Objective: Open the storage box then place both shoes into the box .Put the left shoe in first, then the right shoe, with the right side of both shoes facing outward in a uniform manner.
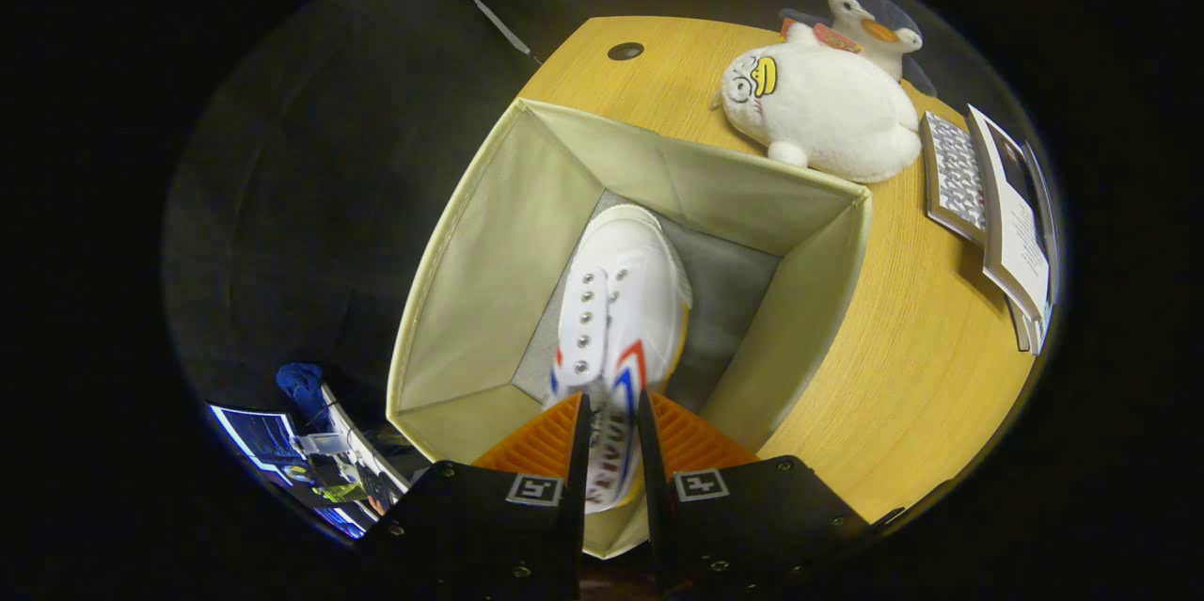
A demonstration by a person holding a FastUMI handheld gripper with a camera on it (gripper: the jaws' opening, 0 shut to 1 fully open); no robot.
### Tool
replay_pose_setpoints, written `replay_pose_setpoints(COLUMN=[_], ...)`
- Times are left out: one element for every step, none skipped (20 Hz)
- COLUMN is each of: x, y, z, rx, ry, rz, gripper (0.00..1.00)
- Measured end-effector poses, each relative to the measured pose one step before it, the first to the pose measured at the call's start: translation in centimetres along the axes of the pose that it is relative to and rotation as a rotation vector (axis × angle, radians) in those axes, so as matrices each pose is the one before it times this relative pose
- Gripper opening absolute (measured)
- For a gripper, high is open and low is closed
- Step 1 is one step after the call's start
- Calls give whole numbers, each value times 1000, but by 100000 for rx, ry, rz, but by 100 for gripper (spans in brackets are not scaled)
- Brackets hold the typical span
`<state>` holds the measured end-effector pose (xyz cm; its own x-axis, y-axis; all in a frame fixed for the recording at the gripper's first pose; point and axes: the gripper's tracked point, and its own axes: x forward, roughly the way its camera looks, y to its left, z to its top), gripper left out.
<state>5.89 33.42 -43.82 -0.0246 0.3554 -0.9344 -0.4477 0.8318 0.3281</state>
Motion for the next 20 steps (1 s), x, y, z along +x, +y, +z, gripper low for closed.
replay_pose_setpoints(x=[-775, -1268, -557, -844, -828, -988, -547, -1436, -634, -545, -748, -614, -527, -708, -621, -399, -553, -552, -693, -770], y=[338, 55, -53, 21, -84, 38, -173, -395, -309, -532, -641, -477, -352, -321, -251, -54, -33, -266, -459, -737], z=[379, 441, 39, 155, 118, 122, -65, 91, -2, -91, 45, 34, 129, 302, -167, -146, -106, 136, 329, 481], rx=[-422, -1138, -1391, -1322, -1212, -971, -800, -889, -436, -414, -93, -618, -790, -53, 930, 1694, 1671, 1371, 686, 105], ry=[-1344, -1306, -1517, -1919, -1823, -2103, -1479, -1729, -1752, -1900, -2200, -2013, -2328, -1519, -1068, -927, -1171, -2163, -3449, -4290], rz=[1719, 374, -408, 67, -798, 887, -160, -630, -763, -1309, -1694, -1312, -683, -612, 40, 573, 903, 467, -708, -1465], gripper=[29, 35, 40, 40, 40, 40, 55, 70, 84, 84, 89, 97, 98, 98, 98, 98, 98, 98, 98, 98])
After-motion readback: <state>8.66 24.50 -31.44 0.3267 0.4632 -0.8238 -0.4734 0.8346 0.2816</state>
